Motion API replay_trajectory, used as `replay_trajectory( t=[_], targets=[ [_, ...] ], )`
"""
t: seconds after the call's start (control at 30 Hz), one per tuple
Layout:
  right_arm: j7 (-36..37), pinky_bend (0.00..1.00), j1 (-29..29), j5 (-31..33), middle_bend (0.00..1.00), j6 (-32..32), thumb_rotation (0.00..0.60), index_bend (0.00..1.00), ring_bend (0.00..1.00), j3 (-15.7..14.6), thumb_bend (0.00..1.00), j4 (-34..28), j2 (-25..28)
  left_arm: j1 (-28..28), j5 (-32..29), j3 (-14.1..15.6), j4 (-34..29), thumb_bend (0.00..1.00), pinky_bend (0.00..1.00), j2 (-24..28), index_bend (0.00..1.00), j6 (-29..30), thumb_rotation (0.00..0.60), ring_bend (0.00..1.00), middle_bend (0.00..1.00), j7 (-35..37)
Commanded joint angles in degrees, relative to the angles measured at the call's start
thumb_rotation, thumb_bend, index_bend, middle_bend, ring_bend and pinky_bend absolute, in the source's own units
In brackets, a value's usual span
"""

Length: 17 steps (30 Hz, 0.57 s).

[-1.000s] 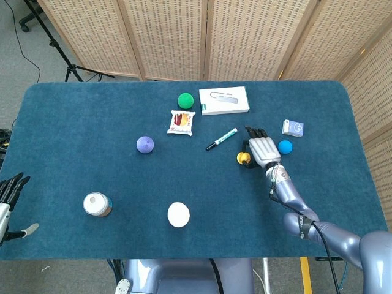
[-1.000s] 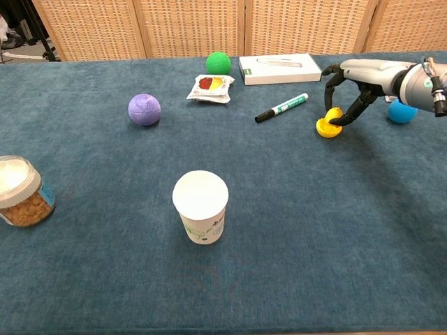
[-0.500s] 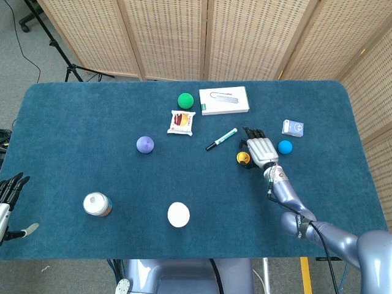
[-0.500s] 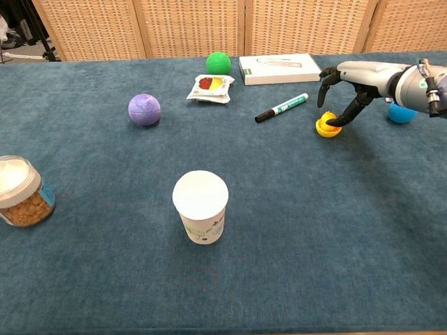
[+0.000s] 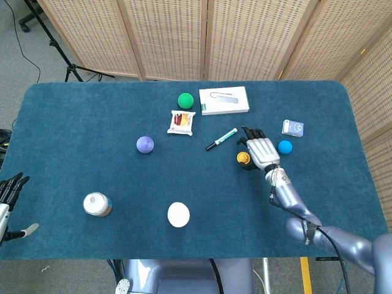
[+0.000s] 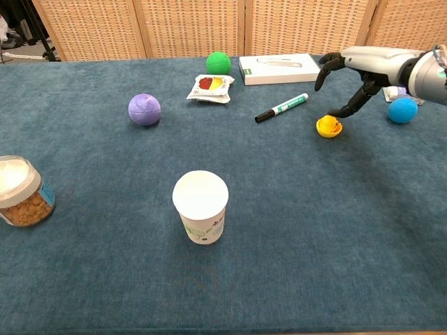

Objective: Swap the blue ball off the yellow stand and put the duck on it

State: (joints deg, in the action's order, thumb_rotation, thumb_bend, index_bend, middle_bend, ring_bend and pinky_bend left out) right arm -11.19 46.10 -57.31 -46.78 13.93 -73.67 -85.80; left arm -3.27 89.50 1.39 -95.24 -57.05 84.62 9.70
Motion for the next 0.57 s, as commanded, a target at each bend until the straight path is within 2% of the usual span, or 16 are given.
replay_trajectory(
  t=[0.03, 0.1, 0.2, 0.37, 0.57],
  targets=[
    [1.1, 0.00, -7.2, -8.2, 0.00, -12.0, 0.600, 0.21, 0.00, -2.3, 0.10, -12.1, 8.5, 0.6, 0.0, -0.4, 0.5, 0.00, 0.00, -0.3, 0.00, 1.5, 0.600, 0.00, 0.00, -0.1],
    [2.4, 0.00, -9.9, -11.2, 0.00, -15.9, 0.600, 0.15, 0.00, -3.4, 0.00, -15.1, 10.9, 1.0, -0.2, -0.7, 0.8, 0.00, 0.00, -0.7, 0.00, 2.5, 0.600, 0.00, 0.00, -0.6],
    [4.4, 0.00, -14.4, -15.6, 0.00, -22.6, 0.600, 0.11, 0.00, -5.2, 0.00, -17.5, 13.7, 1.6, 0.0, -0.9, 1.2, 0.00, 0.00, -1.1, 0.00, 3.9, 0.600, 0.00, 0.00, -0.6],
    [9.0, 0.00, -23.2, -22.6, 0.00, -34.3, 0.600, 0.10, 0.00, -9.3, 0.00, -17.7, 16.8, 2.1, 0.9, -0.8, 1.8, 0.00, 0.00, -0.8, 0.00, 5.2, 0.600, 0.00, 0.00, 1.2],
    [12.8, 0.00, -30.6, -26.7, 0.00, -42.8, 0.600, 0.09, 0.00, -12.6, 0.00, -15.8, 17.1, 2.1, 0.9, -1.0, 2.5, 0.00, 0.00, -0.5, 0.00, 5.4, 0.600, 0.00, 0.00, 3.3]
  ],
)
